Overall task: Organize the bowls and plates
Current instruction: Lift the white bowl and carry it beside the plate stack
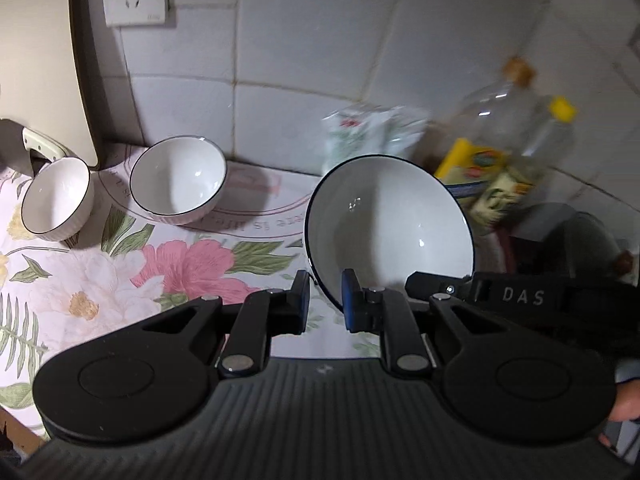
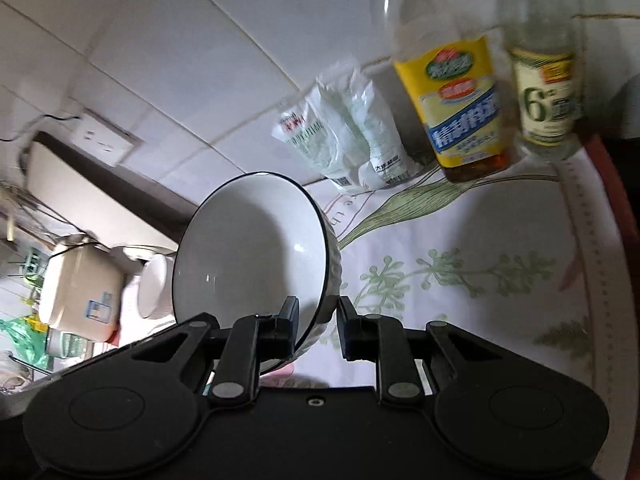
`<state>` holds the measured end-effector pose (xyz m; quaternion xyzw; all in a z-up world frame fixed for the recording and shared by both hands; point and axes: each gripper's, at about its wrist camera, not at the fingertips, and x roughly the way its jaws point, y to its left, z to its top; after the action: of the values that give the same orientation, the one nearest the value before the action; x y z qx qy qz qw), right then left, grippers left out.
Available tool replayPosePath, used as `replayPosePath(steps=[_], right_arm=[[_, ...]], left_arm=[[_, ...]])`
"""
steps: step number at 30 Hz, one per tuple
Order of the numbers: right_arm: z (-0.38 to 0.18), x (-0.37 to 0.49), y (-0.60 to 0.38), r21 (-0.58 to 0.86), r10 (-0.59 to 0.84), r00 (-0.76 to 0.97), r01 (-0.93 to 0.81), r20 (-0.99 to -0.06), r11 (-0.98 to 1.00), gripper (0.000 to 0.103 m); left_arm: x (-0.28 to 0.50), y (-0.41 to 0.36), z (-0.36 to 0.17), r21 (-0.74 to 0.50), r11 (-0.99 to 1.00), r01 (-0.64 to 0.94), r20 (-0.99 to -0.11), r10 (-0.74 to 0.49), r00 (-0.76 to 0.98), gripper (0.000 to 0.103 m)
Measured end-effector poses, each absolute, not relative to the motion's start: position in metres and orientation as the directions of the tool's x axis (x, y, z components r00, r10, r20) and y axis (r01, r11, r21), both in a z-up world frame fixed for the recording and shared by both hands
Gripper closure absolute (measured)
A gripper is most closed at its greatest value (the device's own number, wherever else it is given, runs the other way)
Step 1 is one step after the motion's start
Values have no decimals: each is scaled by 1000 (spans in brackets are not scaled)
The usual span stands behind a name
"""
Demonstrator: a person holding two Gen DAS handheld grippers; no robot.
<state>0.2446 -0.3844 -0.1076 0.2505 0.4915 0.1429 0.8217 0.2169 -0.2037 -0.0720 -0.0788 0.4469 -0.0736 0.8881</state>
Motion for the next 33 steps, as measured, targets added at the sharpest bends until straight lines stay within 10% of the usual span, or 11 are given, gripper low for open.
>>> replayPosePath(steps=[14, 33], right_arm=[[-74, 148, -424, 493, 426, 500, 0, -754, 870, 79], [-167, 128, -422, 444, 417, 400, -28, -816, 896, 78]], left_arm=[[124, -234, -58, -234, 962, 138, -776, -270, 570, 88], [104, -238, -159, -218, 974, 55, -855, -218, 471, 88]])
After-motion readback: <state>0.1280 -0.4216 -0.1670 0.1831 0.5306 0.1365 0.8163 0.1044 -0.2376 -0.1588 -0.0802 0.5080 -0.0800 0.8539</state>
